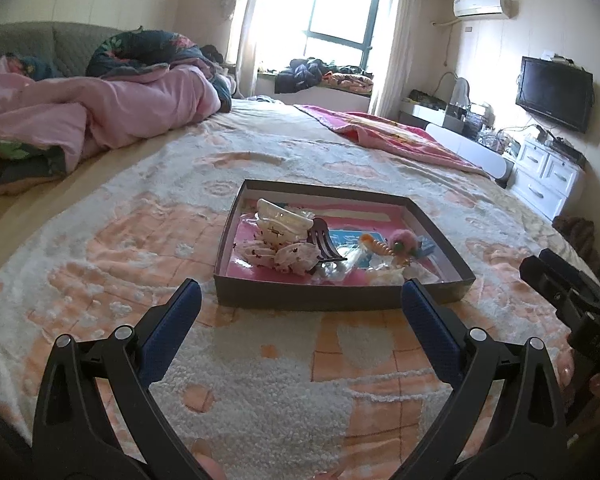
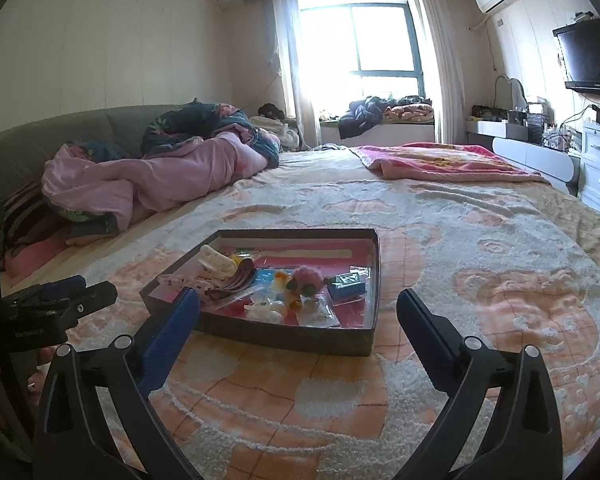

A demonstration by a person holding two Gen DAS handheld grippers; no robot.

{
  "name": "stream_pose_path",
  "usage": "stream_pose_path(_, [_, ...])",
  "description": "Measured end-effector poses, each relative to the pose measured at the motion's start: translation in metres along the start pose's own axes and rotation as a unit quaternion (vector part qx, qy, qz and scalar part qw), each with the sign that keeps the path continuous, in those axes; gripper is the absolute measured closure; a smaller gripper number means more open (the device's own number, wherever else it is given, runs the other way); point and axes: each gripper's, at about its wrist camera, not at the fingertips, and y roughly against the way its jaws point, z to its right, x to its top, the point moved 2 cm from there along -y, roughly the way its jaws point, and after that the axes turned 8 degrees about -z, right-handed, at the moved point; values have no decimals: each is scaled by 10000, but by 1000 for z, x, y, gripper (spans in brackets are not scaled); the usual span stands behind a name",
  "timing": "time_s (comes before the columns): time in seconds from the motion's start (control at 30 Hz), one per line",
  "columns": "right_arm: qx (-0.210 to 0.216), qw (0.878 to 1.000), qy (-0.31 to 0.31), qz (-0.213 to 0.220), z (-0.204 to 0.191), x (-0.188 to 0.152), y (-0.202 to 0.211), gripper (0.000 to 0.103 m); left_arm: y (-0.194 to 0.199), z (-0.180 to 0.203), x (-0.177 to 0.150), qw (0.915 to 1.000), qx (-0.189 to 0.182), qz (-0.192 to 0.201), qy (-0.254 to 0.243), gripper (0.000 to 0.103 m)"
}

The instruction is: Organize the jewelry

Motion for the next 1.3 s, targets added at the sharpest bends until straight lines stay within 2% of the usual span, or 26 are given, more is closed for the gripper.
stream_pose_path(0.43, [-115,9997,6,214,-4,-23,16,7,12,11,-13,9992,114,305,-225,12])
stream_pose_path(0.73, [-343,9970,199,668,-11,-30,24,7,17,13,-16,9981,126,551,-265,11])
stream_pose_path(1.3, [-385,9979,113,508,-7,-35,7,7,-1,0,-17,9990,177,402,-120,11])
